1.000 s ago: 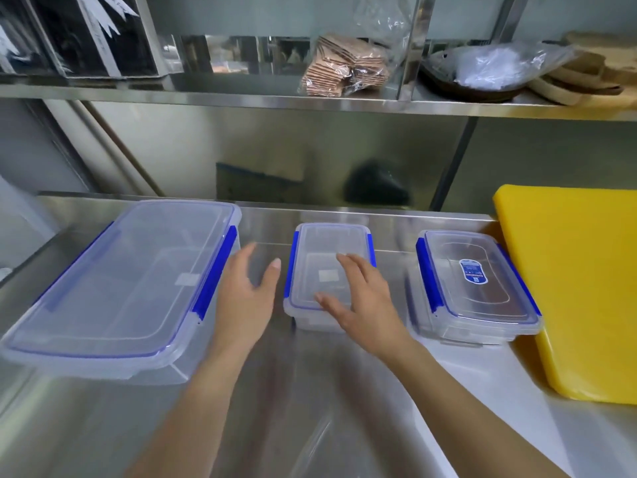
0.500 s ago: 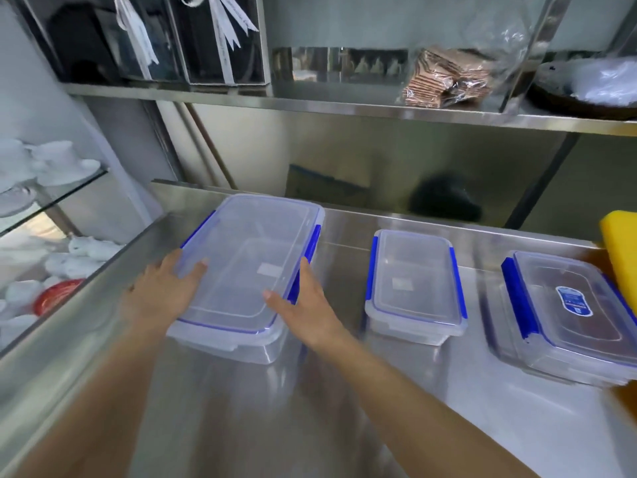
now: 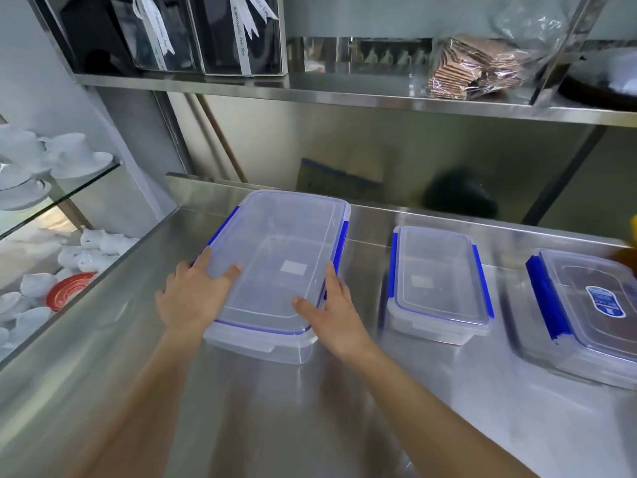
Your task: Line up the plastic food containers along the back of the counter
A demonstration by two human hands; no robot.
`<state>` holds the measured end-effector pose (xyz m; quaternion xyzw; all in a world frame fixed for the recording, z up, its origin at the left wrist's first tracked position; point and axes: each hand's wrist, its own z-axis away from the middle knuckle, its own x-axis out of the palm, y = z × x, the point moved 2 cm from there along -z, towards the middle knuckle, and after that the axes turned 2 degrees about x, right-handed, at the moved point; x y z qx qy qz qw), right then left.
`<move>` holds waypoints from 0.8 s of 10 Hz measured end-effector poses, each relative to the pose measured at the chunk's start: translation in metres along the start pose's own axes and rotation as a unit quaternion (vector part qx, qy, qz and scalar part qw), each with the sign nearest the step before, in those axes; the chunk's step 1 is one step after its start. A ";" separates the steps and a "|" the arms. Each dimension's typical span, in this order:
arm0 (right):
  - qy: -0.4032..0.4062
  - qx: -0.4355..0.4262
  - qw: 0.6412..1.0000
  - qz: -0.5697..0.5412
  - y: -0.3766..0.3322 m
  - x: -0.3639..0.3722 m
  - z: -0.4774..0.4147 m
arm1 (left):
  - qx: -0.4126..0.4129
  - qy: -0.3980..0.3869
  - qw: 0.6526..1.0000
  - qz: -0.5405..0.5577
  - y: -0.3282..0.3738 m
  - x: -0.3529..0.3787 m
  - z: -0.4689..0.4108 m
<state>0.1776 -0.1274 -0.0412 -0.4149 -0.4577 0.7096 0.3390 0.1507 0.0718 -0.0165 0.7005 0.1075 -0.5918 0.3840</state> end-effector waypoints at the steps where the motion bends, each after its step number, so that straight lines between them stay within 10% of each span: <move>1: 0.002 -0.004 1.000 -0.005 0.002 -0.003 0.003 | 0.004 0.002 1.000 -0.010 0.004 0.001 0.003; 6: -0.016 0.024 0.995 0.096 -0.011 -0.015 0.018 | 0.010 -0.011 1.000 -0.017 0.005 -0.002 0.008; 8: 0.038 -0.024 0.986 0.160 -0.038 -0.069 0.052 | 0.139 0.069 0.988 -0.009 0.038 -0.017 0.018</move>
